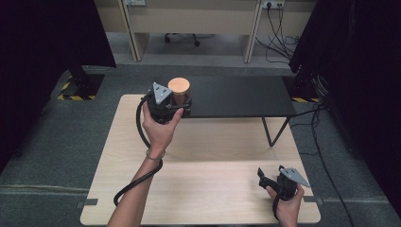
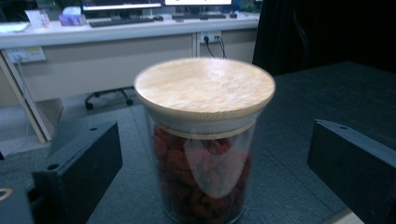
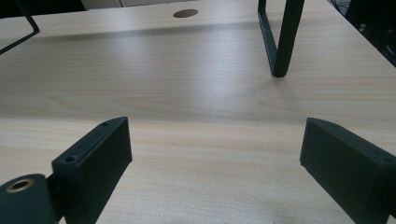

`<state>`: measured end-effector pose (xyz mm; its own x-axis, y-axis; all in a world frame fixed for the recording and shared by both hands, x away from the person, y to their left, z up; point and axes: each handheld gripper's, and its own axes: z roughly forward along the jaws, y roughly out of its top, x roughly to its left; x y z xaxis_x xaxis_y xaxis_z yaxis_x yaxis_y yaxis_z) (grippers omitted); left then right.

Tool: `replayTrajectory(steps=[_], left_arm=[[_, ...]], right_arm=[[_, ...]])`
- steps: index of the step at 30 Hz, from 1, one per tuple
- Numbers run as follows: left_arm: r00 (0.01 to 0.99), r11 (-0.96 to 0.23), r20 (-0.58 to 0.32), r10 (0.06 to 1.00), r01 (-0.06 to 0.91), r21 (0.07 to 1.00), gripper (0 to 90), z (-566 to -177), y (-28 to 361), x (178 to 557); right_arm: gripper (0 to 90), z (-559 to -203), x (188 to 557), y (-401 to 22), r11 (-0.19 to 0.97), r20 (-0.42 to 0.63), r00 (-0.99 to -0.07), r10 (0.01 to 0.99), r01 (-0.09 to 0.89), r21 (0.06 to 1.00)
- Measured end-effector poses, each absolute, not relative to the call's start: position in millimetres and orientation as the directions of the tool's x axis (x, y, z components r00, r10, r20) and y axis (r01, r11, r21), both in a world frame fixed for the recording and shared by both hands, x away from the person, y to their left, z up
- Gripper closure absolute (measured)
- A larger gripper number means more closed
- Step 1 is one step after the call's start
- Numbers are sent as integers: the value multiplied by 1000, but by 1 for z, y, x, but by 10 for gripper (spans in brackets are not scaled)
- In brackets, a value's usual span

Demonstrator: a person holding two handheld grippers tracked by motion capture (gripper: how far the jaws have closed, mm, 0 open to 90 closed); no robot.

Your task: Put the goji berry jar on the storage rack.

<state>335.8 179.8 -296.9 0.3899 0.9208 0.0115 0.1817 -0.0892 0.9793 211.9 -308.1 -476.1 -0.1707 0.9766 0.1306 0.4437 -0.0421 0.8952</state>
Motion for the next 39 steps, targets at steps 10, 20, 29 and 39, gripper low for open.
replayTrajectory(steps=[10, 20, 29, 39], left_arm=[[397, -107, 37, 917, 155, 982, 26, -294, 187, 314], [425, -110, 50, 904, 117, 987, 29, -318, 197, 286], [436, -119, 62, 898, 106, 987, 26, -355, 203, 259], [446, -150, 92, 890, 95, 984, 22, -383, 210, 237]], right_arm=[[90, -476, 212, -307, -38, 126, -170, 977, 444, 895], [90, -476, 212, -307, -38, 126, -171, 977, 444, 895], [90, -476, 212, -307, -36, 123, -170, 978, 444, 895], [90, -476, 211, -305, -31, 121, -175, 977, 444, 896]])
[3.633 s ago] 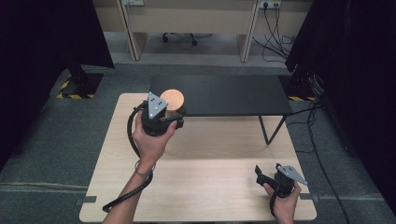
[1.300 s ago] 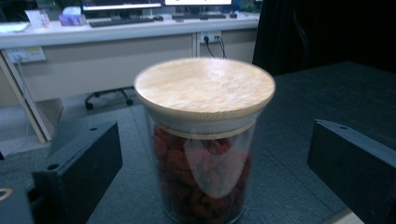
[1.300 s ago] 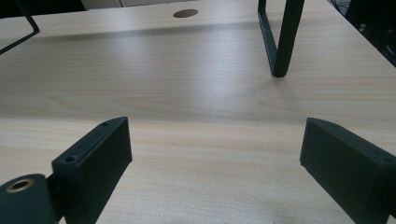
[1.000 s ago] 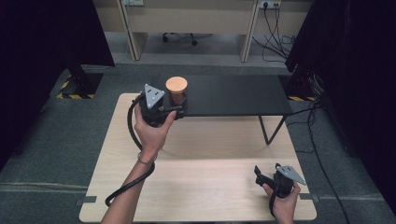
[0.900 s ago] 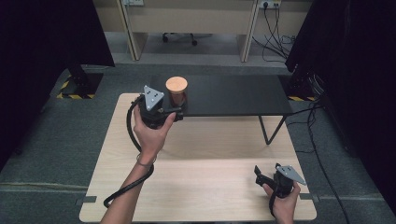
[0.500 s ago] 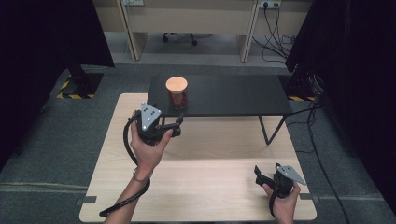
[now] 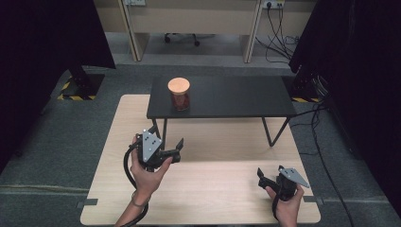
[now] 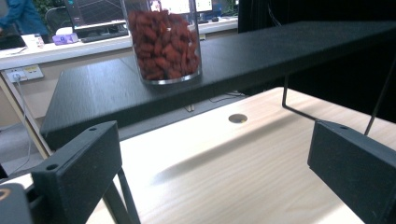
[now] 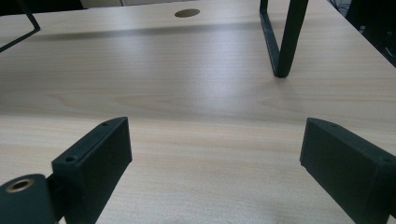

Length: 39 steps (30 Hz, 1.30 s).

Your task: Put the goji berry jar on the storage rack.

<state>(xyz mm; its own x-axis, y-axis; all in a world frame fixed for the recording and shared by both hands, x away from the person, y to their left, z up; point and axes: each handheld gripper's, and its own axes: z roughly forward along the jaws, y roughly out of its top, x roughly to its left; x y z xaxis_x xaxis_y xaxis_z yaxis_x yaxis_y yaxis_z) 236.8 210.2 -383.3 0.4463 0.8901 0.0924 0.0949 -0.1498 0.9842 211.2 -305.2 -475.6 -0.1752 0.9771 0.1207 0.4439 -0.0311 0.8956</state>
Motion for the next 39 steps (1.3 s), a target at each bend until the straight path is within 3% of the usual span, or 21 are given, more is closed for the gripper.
replayTrajectory(steps=[12, 22, 39], left_arm=[[458, -128, 57, 887, 125, 984, 16, -424, 220, 218], [442, -105, -5, 897, 224, 969, 16, -471, 225, 216], [442, -110, -29, 897, 285, 952, 0, -488, 233, 219]], right_arm=[[90, -476, 211, -305, -30, 119, -174, 978, 442, 896], [89, -475, 212, -306, -38, 127, -173, 977, 447, 894], [88, -475, 212, -306, -37, 128, -176, 976, 448, 893]])
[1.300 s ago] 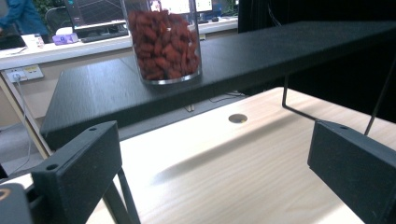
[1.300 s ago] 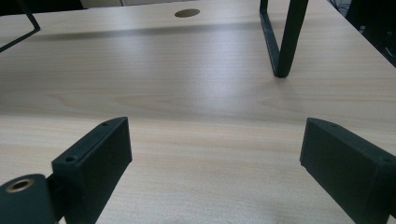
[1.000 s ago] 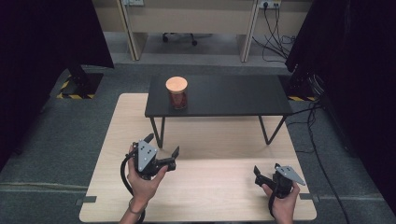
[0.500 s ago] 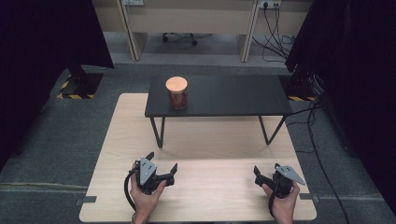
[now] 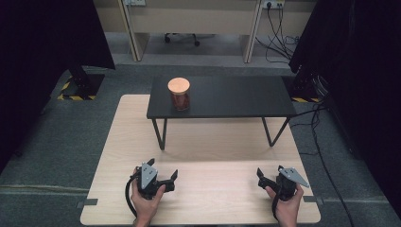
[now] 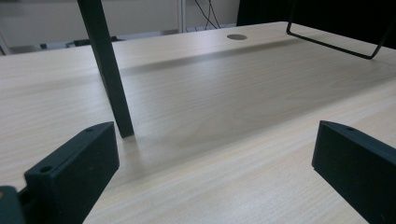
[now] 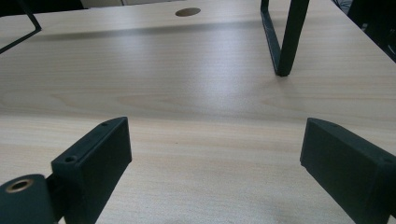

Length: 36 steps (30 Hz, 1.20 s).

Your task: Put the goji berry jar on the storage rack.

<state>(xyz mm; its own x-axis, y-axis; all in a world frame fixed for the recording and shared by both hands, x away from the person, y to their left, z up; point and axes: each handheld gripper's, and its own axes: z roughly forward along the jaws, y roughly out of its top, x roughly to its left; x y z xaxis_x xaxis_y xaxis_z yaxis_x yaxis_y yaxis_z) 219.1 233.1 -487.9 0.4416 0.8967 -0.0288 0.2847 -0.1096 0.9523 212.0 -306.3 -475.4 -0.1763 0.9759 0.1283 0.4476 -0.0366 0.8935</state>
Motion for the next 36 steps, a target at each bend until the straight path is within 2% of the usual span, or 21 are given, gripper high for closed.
replayTrajectory(steps=[9, 36], left_arm=[[443, -125, -30, 896, 316, 941, 5, -491, 231, 221], [437, -113, -44, 898, 326, 939, 16, -491, 230, 221]], right_arm=[[87, -475, 213, -307, -38, 131, -178, 975, 450, 892], [86, -475, 213, -308, -44, 139, -179, 974, 452, 891]])
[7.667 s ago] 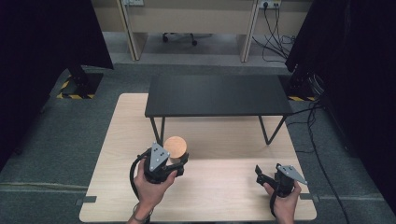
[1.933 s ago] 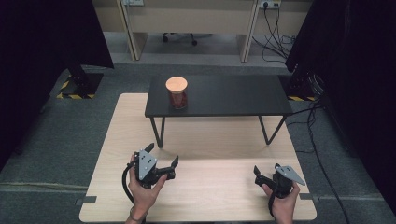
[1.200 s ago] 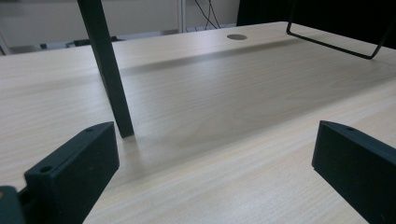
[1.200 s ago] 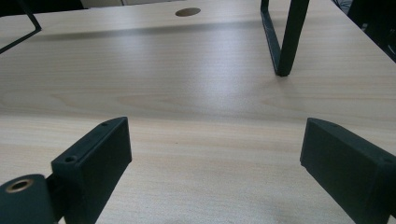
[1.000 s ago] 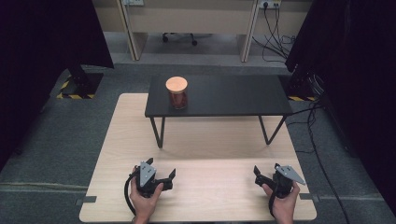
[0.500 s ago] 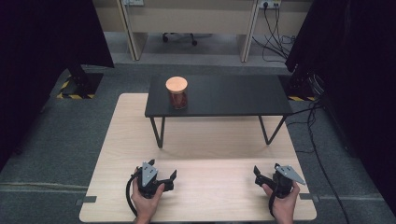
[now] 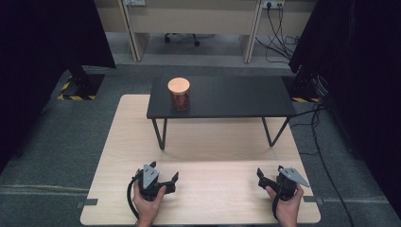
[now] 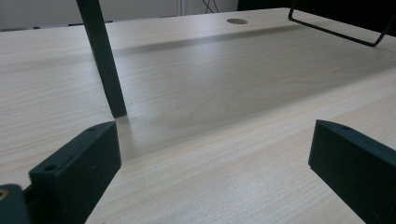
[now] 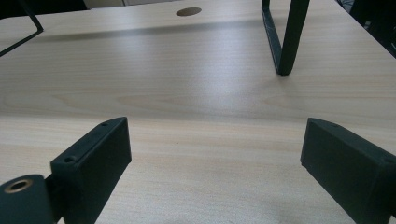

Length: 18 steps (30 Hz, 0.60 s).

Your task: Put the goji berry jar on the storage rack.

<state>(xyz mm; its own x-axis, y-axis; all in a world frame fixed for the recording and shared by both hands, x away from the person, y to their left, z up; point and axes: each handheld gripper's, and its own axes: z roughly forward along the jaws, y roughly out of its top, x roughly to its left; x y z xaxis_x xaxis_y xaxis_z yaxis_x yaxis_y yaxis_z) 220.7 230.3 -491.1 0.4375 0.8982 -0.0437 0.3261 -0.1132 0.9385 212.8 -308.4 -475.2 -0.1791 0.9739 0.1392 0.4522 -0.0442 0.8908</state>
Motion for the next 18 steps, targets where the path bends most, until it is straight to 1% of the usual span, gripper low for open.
replayTrajectory(steps=[18], left_arm=[[441, -118, -39, 897, 322, 939, 16, -491, 230, 220]], right_arm=[[86, -476, 213, -309, -48, 143, -177, 974, 451, 891]])
